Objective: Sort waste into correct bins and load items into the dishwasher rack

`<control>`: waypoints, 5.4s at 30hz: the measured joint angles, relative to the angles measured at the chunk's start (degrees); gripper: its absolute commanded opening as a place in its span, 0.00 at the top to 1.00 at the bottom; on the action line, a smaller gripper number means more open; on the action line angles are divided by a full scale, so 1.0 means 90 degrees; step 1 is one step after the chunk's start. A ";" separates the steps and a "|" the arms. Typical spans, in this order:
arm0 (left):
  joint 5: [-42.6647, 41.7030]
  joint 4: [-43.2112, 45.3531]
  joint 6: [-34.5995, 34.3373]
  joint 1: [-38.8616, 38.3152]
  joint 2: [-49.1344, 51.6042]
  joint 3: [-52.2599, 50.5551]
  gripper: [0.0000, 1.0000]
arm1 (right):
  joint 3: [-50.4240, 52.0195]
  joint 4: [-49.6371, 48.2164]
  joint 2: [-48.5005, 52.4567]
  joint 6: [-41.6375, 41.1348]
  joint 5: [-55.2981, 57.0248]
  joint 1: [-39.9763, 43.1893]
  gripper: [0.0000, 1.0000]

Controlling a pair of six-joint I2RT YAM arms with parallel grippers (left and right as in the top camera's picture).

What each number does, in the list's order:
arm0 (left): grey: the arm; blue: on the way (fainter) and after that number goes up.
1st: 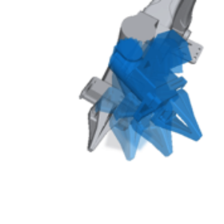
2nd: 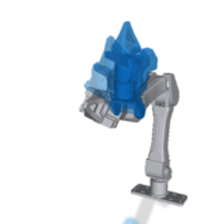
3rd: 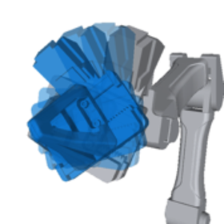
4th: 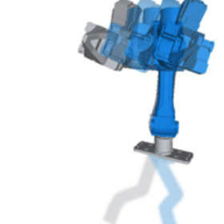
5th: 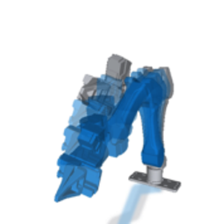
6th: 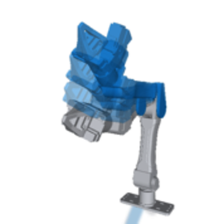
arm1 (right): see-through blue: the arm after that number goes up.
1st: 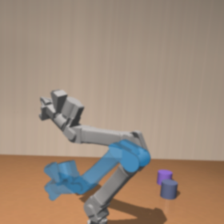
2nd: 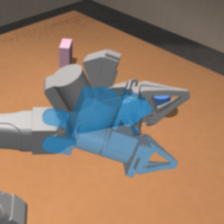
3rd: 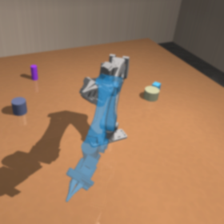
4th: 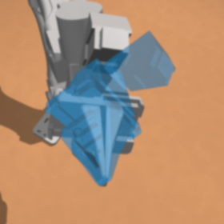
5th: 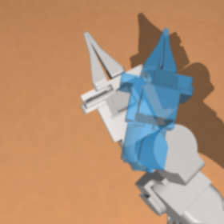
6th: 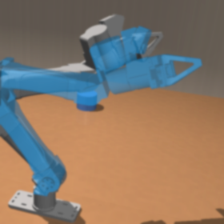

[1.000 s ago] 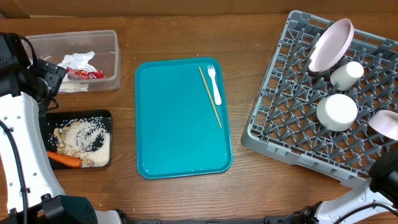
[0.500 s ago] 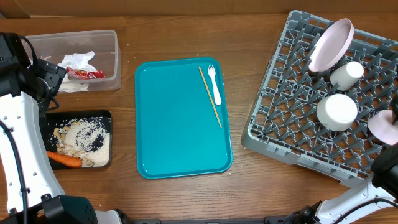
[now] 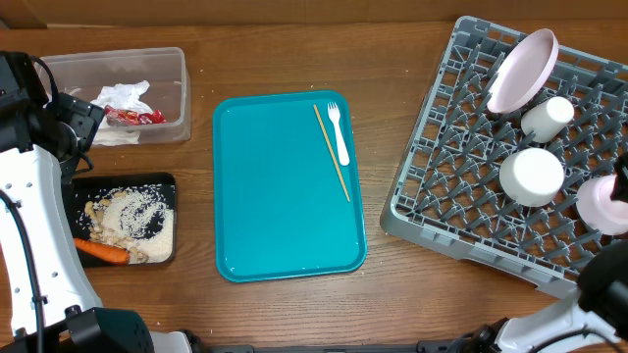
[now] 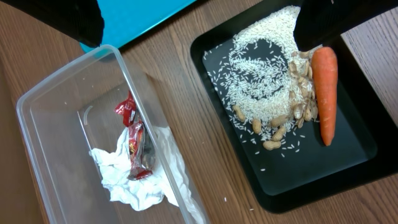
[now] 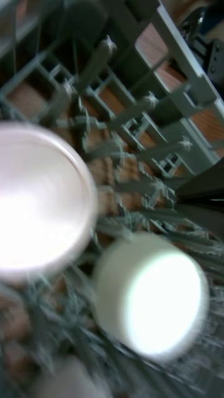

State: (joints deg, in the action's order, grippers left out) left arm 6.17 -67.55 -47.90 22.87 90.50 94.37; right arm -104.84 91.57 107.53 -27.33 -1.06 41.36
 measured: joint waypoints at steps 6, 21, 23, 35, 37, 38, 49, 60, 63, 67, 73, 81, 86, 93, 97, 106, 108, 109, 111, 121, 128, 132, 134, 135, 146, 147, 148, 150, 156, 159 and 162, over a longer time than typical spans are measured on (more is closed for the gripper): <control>0.0000 -0.0002 0.0002 0.0000 0.0000 0.0000 0.00 | -0.0041 0.0440 -0.0743 0.1518 -0.1280 -0.1603 0.20; 0.0000 0.0000 0.0000 0.0000 0.0000 0.0000 0.00 | 0.0245 -0.1224 -0.0330 0.0357 -0.0695 -0.6205 0.30; 0.0000 0.0000 0.0000 0.0000 0.0000 0.0000 0.00 | 0.0248 -0.1154 -0.0138 -0.0121 -0.0325 -0.6475 0.31; 0.0000 0.0000 0.0000 0.0000 0.0000 0.0000 0.00 | 0.0872 -0.1129 0.0602 -0.1100 0.0471 -0.6800 0.49; 0.0000 0.0002 0.0002 0.0000 0.0000 0.0000 0.00 | 0.0974 -0.1331 0.0602 -0.1158 0.0498 -0.6764 0.57; 0.0002 0.0000 0.0002 0.0000 0.0000 0.0000 0.00 | 0.1025 -0.1416 0.0602 -0.1190 0.0495 -0.6761 0.59; 0.0000 0.0000 0.0000 0.0000 0.0000 0.0000 0.00 | 0.1528 -0.1457 0.0610 -0.1248 0.0495 -0.6778 0.78; 0.0002 0.0000 0.0000 0.0000 0.0000 0.0000 0.00 | 0.1586 -0.0437 0.0610 -0.0481 0.0491 -0.6516 0.79; 0.0000 0.0000 0.0002 0.0000 0.0000 0.0000 0.00 | 0.1591 -0.0389 0.0610 -0.0454 0.0457 -0.6118 0.79; 0.0000 0.0000 0.0000 0.0000 0.0000 0.0000 0.00 | 0.1593 -0.0612 0.0610 -0.0374 0.0605 -0.5554 0.81; 0.0000 0.0000 0.0000 0.0000 0.0000 0.0000 0.00 | 0.1605 -0.1613 0.0610 0.0719 0.0525 -0.5316 0.82; 0.0000 0.0000 0.0002 0.0000 0.0000 0.0000 0.00 | 0.1620 -0.1936 0.0610 0.2040 0.0075 -0.5413 0.83; 0.0000 0.0000 0.0000 0.0000 0.0000 0.0000 0.00 | 0.1630 -0.1285 0.0610 0.2210 0.0049 -0.5911 0.82; 0.0000 0.0000 0.0000 0.0000 0.0000 0.0000 0.00 | 0.1651 -0.0588 0.0612 0.1916 0.0342 -0.6902 0.70; 0.0000 0.0000 0.0002 0.0000 0.0000 0.0000 0.00 | 0.1651 -0.0580 0.0612 0.1681 0.0381 -0.6727 0.66; 0.0000 0.0000 0.0000 0.0000 0.0000 0.0000 0.00 | 0.1654 -0.0304 0.0612 0.1326 0.0185 -0.5982 0.62; 0.0000 0.0002 0.0002 0.0000 0.0000 0.0000 0.00 | 0.1654 -0.0325 0.0605 0.1309 0.0240 -0.5816 0.62; 0.0000 0.0000 0.0002 0.0000 0.0000 0.0000 0.00 | 0.1654 -0.0350 0.0590 0.1299 0.0265 -0.5751 0.61; 0.0000 0.0000 0.0000 0.0000 0.0002 0.0000 0.00 | 0.1649 -0.0347 0.0491 0.1275 0.0316 -0.5680 0.61; 0.0000 0.0000 0.0000 0.0000 0.0000 0.0000 0.00 | 0.1450 -0.0500 0.0119 0.1209 0.0214 -0.5610 0.59; 0.0000 0.0000 0.0002 0.0000 0.0000 0.0000 0.00 | 0.1447 -0.0359 0.0119 0.1226 -0.0277 -0.5610 0.71; 0.0000 0.0000 0.0002 0.0000 0.0000 0.0000 0.00 | 0.1445 -0.0029 0.0117 0.1137 -0.0461 -0.5610 0.87; 0.0000 0.0000 0.0000 0.0000 0.0000 0.0000 0.00 | 0.1445 -0.0061 0.0117 0.1137 -0.0505 -0.5610 0.94; 0.0000 0.0000 0.0002 0.0000 0.0000 0.0000 0.00 | 0.1445 -0.0063 0.0117 0.1112 -0.0522 -0.5610 0.96; 0.0000 0.0000 0.0002 0.0000 0.0000 0.0000 0.00 | 0.2030 -0.0486 0.0107 0.1003 -0.0624 -0.6268 0.95; 0.0000 0.0000 0.0000 0.0000 0.0002 0.0000 0.00 | 0.2062 -0.0493 0.0107 0.0971 -0.0578 -0.6256 0.95; 0.0000 0.0000 0.0000 0.0000 0.0000 0.0000 0.00 | 0.2181 -0.0495 0.0107 0.0891 -0.0474 -0.6181 0.95; 0.0000 0.0000 0.0000 0.0000 0.0000 0.0000 0.00 | 0.2215 -0.0396 0.0107 0.0843 -0.0391 -0.6062 0.95; 0.0000 0.0000 0.0002 0.0000 0.0000 0.0000 0.00 | 0.2215 -0.0168 0.0104 0.0804 -0.0287 -0.6018 0.95; 0.0000 0.0000 0.0000 0.0000 0.0000 0.0000 0.00 | 0.2215 -0.0075 0.0107 0.0741 -0.0185 -0.6018 0.95; 0.0000 0.0000 0.0000 0.0000 0.0002 0.0000 0.00 | 0.2215 -0.0075 0.0104 0.0568 0.0034 -0.6018 0.95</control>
State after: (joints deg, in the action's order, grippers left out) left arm 6.17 -67.55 -47.90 22.87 90.52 94.37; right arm -84.90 90.89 108.47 -22.22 -0.75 -12.80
